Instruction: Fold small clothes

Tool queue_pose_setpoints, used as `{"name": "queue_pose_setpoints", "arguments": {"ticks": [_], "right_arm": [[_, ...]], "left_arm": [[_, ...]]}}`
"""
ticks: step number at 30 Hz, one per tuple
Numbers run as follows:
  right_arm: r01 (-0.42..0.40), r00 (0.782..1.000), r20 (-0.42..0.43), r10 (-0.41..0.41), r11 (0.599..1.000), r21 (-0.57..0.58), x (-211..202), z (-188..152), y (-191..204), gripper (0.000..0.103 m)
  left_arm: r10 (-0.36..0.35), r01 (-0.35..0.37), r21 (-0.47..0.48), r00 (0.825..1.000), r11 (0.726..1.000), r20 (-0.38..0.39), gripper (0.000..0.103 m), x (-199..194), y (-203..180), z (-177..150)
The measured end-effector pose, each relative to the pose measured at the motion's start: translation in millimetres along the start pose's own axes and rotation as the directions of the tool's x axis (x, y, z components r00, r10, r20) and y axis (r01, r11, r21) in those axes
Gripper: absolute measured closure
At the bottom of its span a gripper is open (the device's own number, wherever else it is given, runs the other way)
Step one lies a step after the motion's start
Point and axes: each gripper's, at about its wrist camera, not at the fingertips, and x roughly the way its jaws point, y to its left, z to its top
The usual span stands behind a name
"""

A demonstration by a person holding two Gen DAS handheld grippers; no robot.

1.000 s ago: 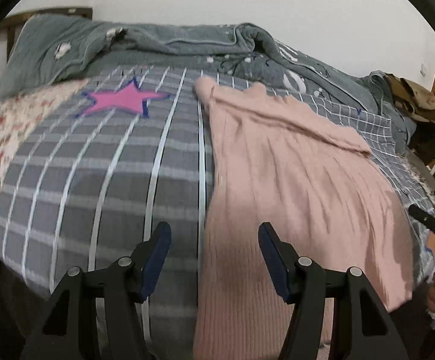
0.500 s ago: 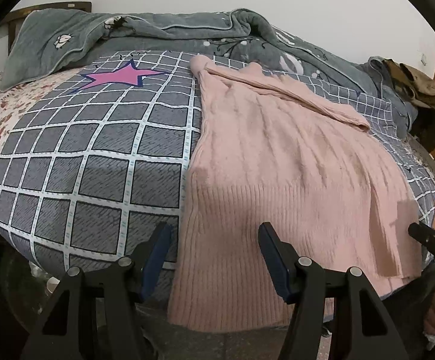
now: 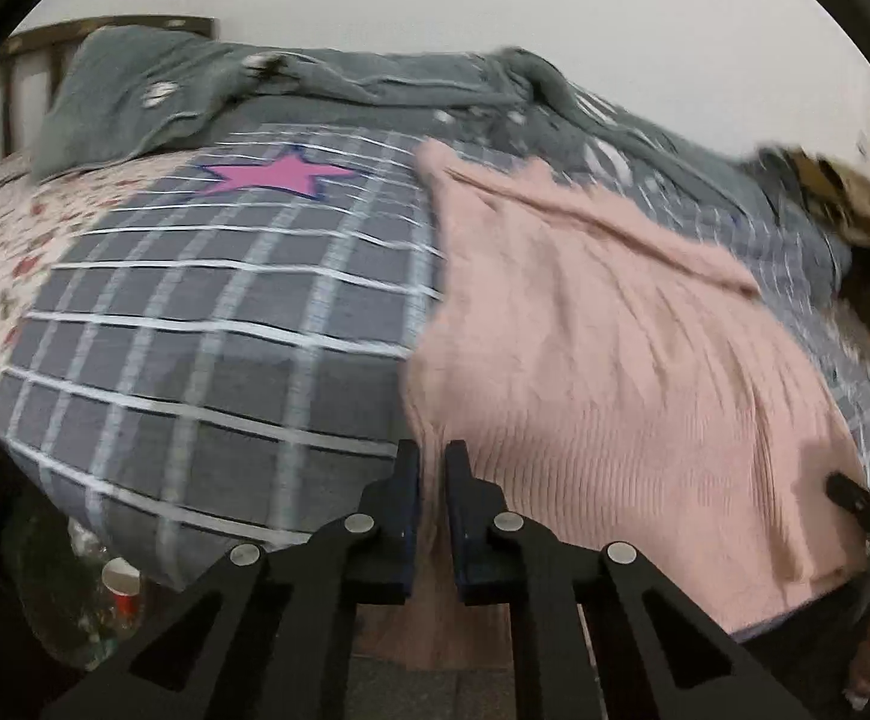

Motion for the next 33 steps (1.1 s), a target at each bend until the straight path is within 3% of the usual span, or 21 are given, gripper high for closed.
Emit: {"name": "queue_pose_setpoints", "arguments": {"ticks": [4,8,12,14,16,19,28,33], "right_arm": [[-0.058,0.998,0.02,0.055,0.987,0.149,-12.7,0.8,-38.7,0.099],[0.002,1.0,-0.016,-0.001,0.998,0.068,-4.2,-3.4,-24.7,0.099],[0.005,0.999,-0.033,-0.003,0.999,0.041,-0.3,-4.4,-17.2,0.095],[-0.006,0.999,-0.04,0.009,0.998,0.064,2.1,-4.5,-20.8,0.091],[-0.013,0.999,-0.037,0.016,0.996,0.086,1.2,-5.3,-24.3,0.08],[-0.009,1.0,-0.027,0.012,0.995,0.101,0.7,-5.2,-26.2,0.073],[-0.012,0.999,-0.038,0.017,0.991,0.13,2.1,-6.8,-30.1,0.073],[-0.062,0.996,-0.06,0.072,0.986,0.157,0.7,-10.9,-34.7,0.082]], "left_arm": [[-0.045,0.044,-0.047,0.999,0.998,-0.026,0.094,-0.8,15.9,-1.0],[-0.041,0.04,-0.008,0.998,0.999,-0.052,0.092,3.7,6.3,-4.7],[-0.079,0.077,-0.03,0.995,0.997,-0.066,0.088,4.2,6.6,-3.5],[-0.097,0.093,-0.05,0.992,0.994,-0.081,0.08,5.8,8.6,-3.3],[-0.115,0.108,-0.077,0.989,0.991,-0.092,0.076,7.7,12.3,-4.6],[-0.146,0.135,-0.107,0.985,0.985,-0.096,0.074,7.1,16.4,-6.6],[-0.158,0.151,-0.077,0.983,0.985,-0.09,0.072,0.9,10.3,-14.7],[-0.165,0.158,-0.08,0.982,0.984,-0.093,0.072,-3.3,10.5,-17.7]]}}
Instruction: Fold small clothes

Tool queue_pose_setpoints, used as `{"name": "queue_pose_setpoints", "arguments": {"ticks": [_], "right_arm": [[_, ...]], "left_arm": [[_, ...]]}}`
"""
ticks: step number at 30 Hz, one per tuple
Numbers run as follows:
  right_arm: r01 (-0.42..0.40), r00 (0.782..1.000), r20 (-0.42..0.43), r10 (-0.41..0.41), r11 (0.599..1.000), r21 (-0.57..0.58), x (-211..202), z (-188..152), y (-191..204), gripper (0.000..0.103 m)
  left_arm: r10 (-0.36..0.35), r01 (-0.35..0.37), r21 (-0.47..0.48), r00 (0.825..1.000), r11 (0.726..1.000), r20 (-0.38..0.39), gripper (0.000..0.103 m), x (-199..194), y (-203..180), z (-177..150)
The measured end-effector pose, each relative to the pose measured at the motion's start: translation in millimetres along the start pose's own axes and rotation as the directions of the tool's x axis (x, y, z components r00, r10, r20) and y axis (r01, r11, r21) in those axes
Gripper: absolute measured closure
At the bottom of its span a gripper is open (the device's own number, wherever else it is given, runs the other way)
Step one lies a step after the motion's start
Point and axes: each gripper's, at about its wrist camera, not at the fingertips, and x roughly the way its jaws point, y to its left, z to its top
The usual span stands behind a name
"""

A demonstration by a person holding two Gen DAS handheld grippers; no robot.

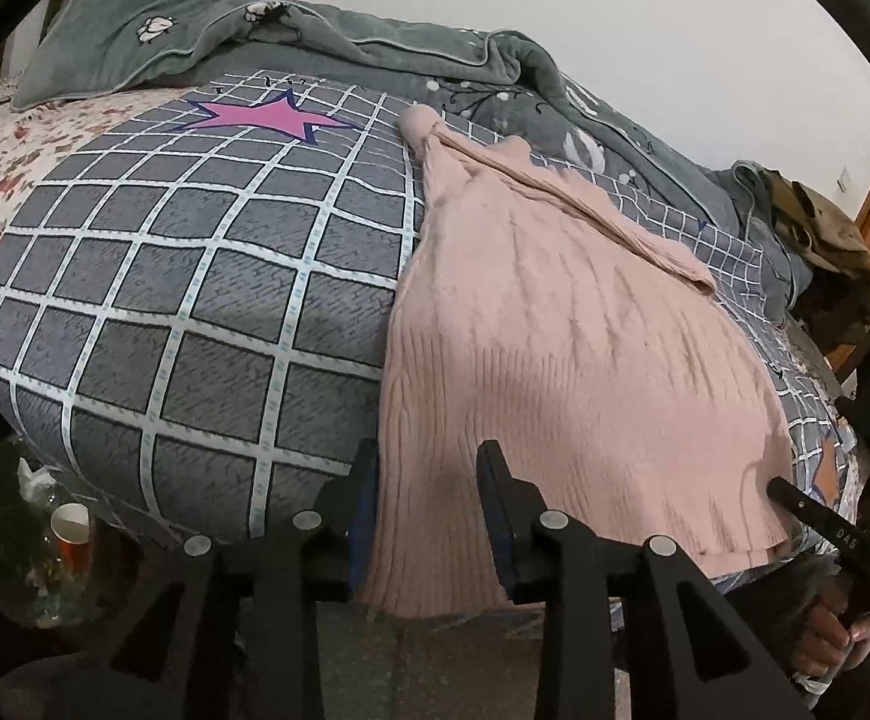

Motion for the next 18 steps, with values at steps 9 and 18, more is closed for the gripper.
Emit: {"name": "queue_pose_setpoints", "arguments": {"ticks": [9,18], "right_arm": [[-0.022,1.0,-0.017,0.022,1.0,-0.003,-4.0,-5.9,1.2,0.081],[0.008,1.0,-0.028,-0.011,0.995,-0.097,-2.8,-8.9,16.9,0.078]], "left_arm": [[-0.021,0.02,-0.018,1.0,1.0,-0.014,0.072,-4.2,3.6,-2.4],[0.002,-0.002,0.018,1.0,1.0,-0.005,0.072,-3.8,-2.0,-5.0]]}}
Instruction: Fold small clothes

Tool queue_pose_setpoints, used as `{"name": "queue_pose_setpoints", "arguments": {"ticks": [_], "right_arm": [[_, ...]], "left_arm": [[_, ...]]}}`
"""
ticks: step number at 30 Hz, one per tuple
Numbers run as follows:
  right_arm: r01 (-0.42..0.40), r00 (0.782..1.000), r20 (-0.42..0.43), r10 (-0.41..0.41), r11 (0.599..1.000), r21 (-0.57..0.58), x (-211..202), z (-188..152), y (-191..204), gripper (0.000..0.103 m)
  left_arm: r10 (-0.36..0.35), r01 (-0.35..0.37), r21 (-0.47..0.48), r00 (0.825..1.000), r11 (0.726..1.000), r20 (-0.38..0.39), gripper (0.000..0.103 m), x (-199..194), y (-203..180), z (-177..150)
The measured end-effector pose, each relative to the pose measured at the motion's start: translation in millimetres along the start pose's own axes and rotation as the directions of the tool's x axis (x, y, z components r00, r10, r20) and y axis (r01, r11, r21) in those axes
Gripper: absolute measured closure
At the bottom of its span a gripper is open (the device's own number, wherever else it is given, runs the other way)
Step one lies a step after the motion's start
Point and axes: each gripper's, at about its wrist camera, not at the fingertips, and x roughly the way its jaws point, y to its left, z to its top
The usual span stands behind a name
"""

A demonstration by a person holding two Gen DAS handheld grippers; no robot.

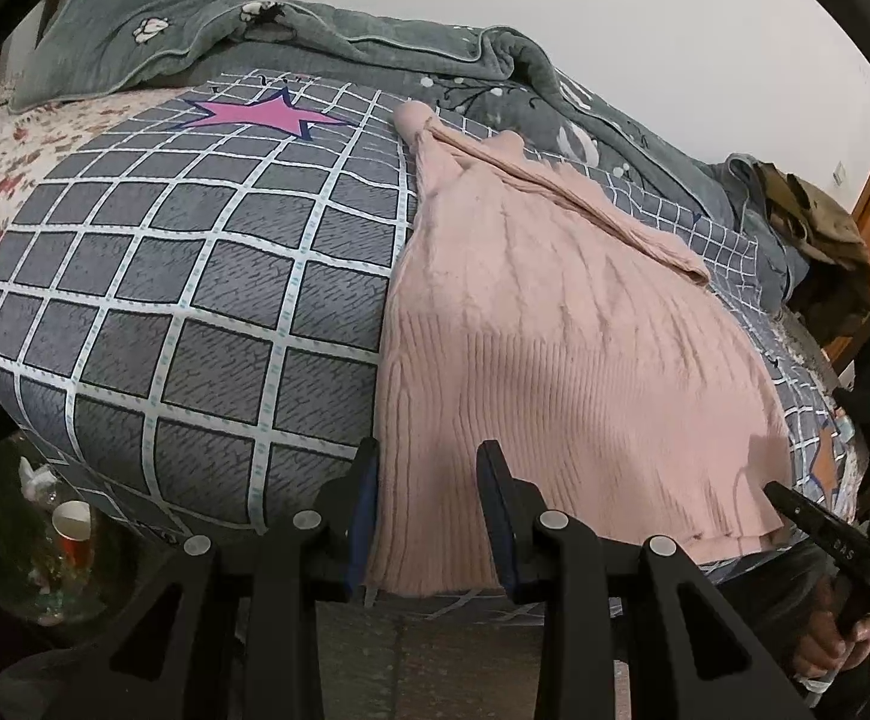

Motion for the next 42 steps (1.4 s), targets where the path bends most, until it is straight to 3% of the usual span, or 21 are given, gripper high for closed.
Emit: {"name": "queue_pose_setpoints", "arguments": {"ticks": [1,3,4,9,13,19,21,23,24,25,29,34,42], "right_arm": [[0.007,1.0,0.001,-0.007,1.0,-0.016,-0.4,-1.3,2.6,0.079],[0.029,1.0,0.01,-0.028,0.999,-0.046,-1.8,-4.9,7.5,0.079],[0.038,0.999,0.015,-0.037,0.998,-0.059,-2.5,-6.4,9.0,0.079],[0.056,0.998,0.024,-0.054,0.996,-0.072,-2.1,-7.2,10.6,0.08],[0.045,0.999,0.024,-0.043,0.997,-0.068,-1.0,-6.1,10.2,0.076],[0.046,0.999,0.025,-0.044,0.996,-0.081,-2.2,-8.6,12.3,0.075],[0.052,0.998,0.027,-0.05,0.995,-0.084,-2.0,-8.9,13.9,0.075],[0.061,0.998,0.032,-0.058,0.993,-0.097,-1.3,-10.2,16.8,0.084],[0.036,0.999,0.026,-0.034,0.995,-0.098,-1.1,-10.4,18.4,0.095],[0.017,1.0,0.021,-0.016,0.996,-0.092,-1.1,-10.3,18.7,0.097],[-0.093,0.995,0.02,0.094,0.996,-0.008,-6.8,-5.6,6.2,0.098],[-0.282,0.958,0.089,0.272,0.952,0.119,-28.7,4.0,-14.8,0.098],[-0.401,0.913,0.19,0.36,0.879,0.258,-49.1,32.0,-33.6,0.098]], "left_arm": [[0.002,-0.002,0.002,1.0,1.0,0.001,0.073,-0.5,-0.1,-0.3],[0.014,-0.014,-0.003,1.0,1.0,-0.002,0.09,-0.5,0.7,-1.6],[0.022,-0.022,-0.007,1.0,1.0,-0.001,0.092,-0.4,2.4,-2.4],[0.012,-0.012,-0.025,1.0,1.0,0.0,0.092,-1.2,4.1,-2.8],[-0.012,0.012,-0.026,1.0,1.0,-0.004,0.084,-1.9,3.2,-3.5],[-0.01,0.01,-0.033,1.0,0.999,0.001,0.084,-3.7,2.0,-5.7],[0.002,-0.002,-0.035,1.0,0.999,0.002,0.09,-3.1,1.7,-5.5],[0.009,-0.009,-0.043,1.0,0.999,0.002,0.094,-1.9,2.3,-5.3],[0.005,-0.006,-0.047,1.0,0.999,-0.002,0.094,-1.7,2.8,-4.3],[-0.005,0.004,-0.053,1.0,0.999,-0.002,0.095,-2.9,4.3,-2.8],[-0.101,0.102,-0.144,0.995,0.984,0.015,0.096,-12.9,17.6,1.7],[-0.196,0.207,-0.212,0.978,0.955,0.07,0.096,-35.6,20.8,8.9],[-0.277,0.312,-0.274,0.948,0.91,0.16,0.096,-60.6,15.4,50.0]]}}
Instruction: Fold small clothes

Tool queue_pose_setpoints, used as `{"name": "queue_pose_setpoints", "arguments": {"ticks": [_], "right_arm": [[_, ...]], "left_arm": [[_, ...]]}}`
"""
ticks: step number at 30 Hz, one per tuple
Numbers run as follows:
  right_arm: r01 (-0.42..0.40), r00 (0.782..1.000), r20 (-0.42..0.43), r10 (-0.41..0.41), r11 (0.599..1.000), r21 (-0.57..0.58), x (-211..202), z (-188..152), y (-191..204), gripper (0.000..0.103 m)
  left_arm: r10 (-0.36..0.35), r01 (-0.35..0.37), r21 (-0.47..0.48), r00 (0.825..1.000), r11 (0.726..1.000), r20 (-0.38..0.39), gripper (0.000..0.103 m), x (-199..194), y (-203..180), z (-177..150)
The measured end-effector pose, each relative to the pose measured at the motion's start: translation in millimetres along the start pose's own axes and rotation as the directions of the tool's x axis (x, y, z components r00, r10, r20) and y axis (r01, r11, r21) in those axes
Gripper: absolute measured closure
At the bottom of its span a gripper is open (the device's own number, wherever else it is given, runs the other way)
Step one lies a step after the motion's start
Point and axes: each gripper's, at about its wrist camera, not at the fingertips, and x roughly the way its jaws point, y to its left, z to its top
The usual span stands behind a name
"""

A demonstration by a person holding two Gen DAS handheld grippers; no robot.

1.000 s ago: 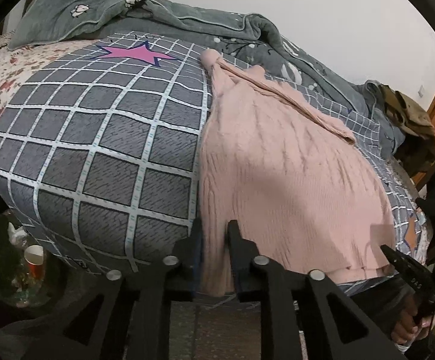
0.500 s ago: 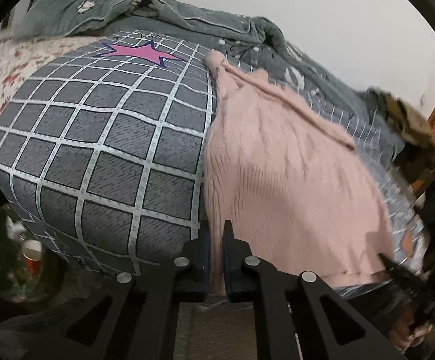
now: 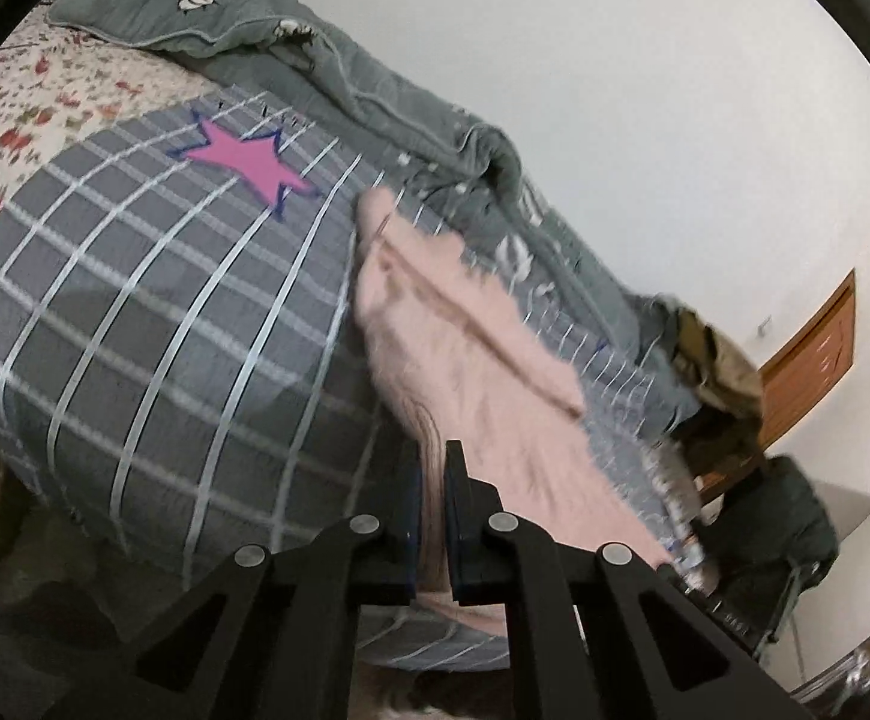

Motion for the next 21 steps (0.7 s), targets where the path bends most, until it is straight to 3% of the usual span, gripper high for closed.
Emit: {"name": "queue_pose_setpoints", "arguments": {"ticks": [3,9,15,21], "right_arm": [[-0.048,0.998,0.034,0.047,0.999,0.013,-3.4,20.6,7.2,0.098],[-0.126,0.99,0.08,0.119,0.988,0.084,13.1,81.7,8.9,0.098],[-0.124,0.988,0.104,0.111,0.984,0.128,57.6,145.1,-2.9,0.098],[-0.11,0.992,0.084,0.098,0.981,0.162,114.9,194.3,-24.4,0.098]], "left_arm": [[-0.019,0.019,-0.009,0.999,1.0,0.035,0.096,0.9,-11.0,17.9],[0.014,-0.013,-0.01,0.994,1.0,0.106,0.096,31.8,-36.2,65.3],[0.094,-0.094,-0.009,0.985,0.996,0.147,0.096,91.0,-46.1,114.6],[0.132,-0.131,-0.011,0.981,0.991,0.142,0.096,149.1,-39.8,142.8]]}}
